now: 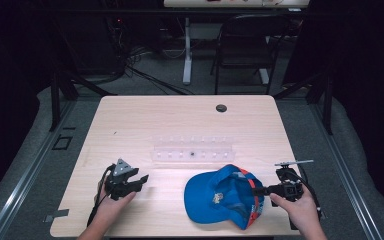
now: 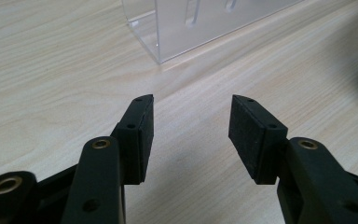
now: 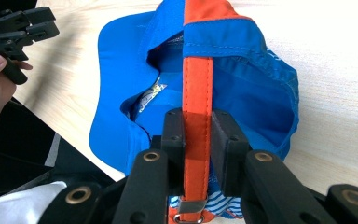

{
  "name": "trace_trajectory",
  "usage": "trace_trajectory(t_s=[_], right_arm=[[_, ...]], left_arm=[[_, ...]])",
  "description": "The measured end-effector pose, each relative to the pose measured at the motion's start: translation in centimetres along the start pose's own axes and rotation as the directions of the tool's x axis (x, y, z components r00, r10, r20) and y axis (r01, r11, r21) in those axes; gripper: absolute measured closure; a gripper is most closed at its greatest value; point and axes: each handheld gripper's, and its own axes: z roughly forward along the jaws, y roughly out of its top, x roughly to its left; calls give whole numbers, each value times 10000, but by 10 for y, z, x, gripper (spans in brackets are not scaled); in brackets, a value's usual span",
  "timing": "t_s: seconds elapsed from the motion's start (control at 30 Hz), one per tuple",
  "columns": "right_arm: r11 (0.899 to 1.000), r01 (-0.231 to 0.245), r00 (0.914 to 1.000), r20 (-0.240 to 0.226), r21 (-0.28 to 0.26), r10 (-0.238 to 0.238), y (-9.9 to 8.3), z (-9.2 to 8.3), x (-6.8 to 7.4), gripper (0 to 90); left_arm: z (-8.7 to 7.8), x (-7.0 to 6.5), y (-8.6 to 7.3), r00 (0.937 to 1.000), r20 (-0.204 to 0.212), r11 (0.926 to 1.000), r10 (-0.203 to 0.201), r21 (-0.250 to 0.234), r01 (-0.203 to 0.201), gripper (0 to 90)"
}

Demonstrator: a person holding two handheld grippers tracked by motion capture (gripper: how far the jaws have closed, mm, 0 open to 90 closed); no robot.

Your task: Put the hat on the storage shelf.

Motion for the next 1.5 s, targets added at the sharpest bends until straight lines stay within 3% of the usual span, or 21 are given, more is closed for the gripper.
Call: trace_trajectory(t_s=[0.4,0.47,0.77,1.07,1.3,1.5], right_arm=[[9990,39,9994,338,436,-54,6,2,6,770],[9974,185,9991,364,698,-211,8,1,7,770],[9963,174,9954,920,847,-252,17,-6,13,767],[9949,-308,9971,716,961,239,28,-17,16,772],[9903,-888,9960,110,1070,882,38,-26,13,773],[9892,-1057,9942,-104,1011,1073,45,-31,16,773]], left_arm=[[0,0,0,10000,-14,10000,-45,-24,45,505],[0,0,0,10000,-12,10000,-37,-9,37,505],[0,0,0,10000,-24,10000,-40,-10,39,505],[-1,0,0,10000,-34,10000,-21,-23,21,505],[0,0,0,10000,-41,10000,-23,-23,23,505],[0,-1,0,10000,-21,10000,-16,-14,16,505]])
